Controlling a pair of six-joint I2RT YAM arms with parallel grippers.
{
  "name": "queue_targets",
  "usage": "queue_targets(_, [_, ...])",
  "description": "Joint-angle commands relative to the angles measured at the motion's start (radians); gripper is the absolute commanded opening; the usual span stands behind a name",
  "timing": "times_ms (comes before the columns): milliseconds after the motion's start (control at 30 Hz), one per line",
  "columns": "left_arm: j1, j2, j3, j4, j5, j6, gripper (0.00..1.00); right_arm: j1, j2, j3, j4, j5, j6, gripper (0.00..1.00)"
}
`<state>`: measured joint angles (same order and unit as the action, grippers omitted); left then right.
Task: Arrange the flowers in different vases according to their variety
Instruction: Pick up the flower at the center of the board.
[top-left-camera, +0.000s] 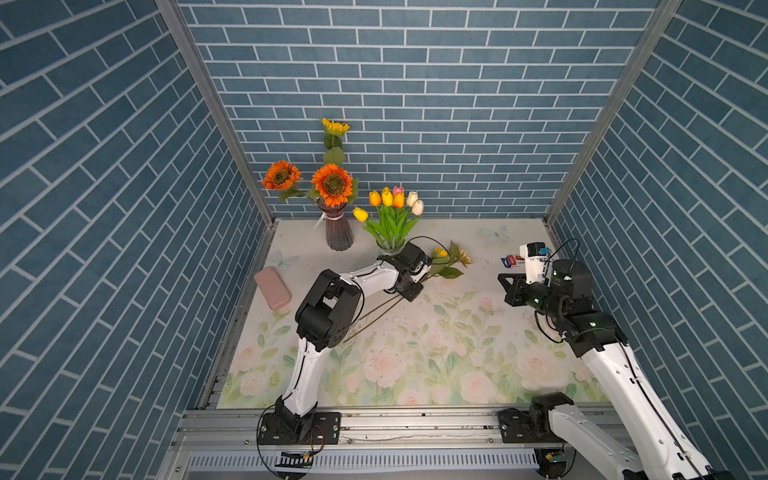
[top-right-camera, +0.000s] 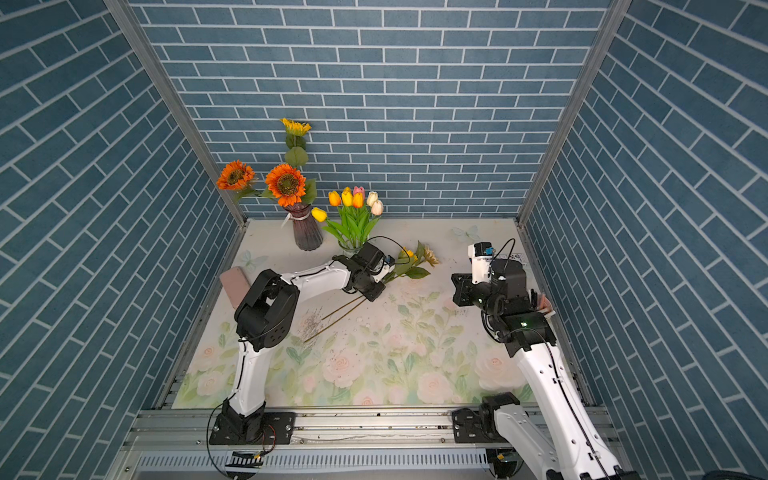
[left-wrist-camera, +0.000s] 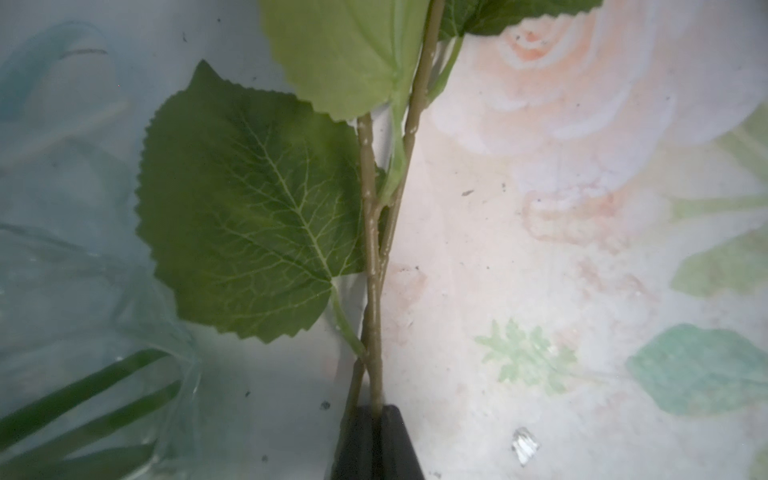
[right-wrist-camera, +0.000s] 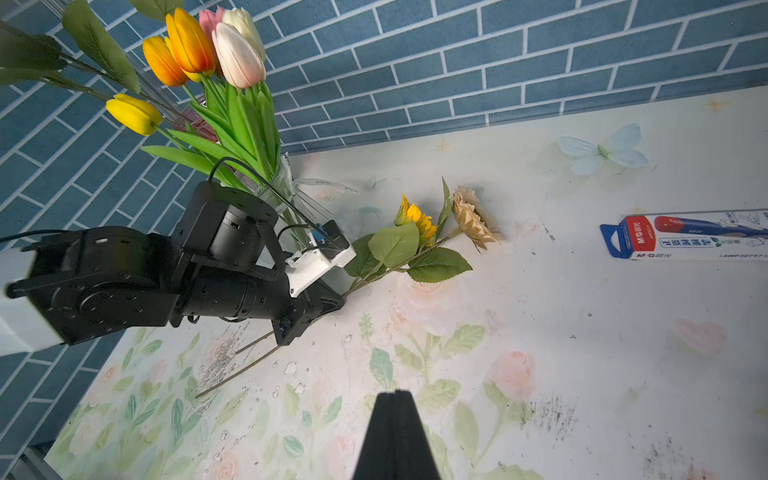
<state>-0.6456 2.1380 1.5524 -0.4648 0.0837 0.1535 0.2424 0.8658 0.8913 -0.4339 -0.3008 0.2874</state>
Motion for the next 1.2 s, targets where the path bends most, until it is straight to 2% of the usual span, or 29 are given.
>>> queue_targets(0, [-0.014,-0.076,-0.003,-0.028,-0.024,-0.003,0.00,0.000,-0.002,0.024,0.013,-0.012,-0.025,0.00])
queue_targets(433, [-0.067,-0.252,-0.005,0.019,-0.078,-0.012,0.00,0.001,-0.084,-0.007,0.107,-0.094,-0.028,0.00])
queue_targets(600, [-0.087,-0.343,-0.021,0.051,-0.045,-0.006,0.00,0.001,-0.092,-0.014,0.103,-0.088,-0.030,0.00])
queue_targets(967, [-0.096,-0.706,-0.103,0.181,0.002,-0.028,0.00,0.000,-0.107,-0.026,0.091,-0.084,-0.050,0.00])
queue_targets(1167, [-0.096,-0.940,-0.211,0.353,-0.035,-0.037,0.00,0.001,-0.106,-0.032,0.099,-0.096,-0.054,0.00])
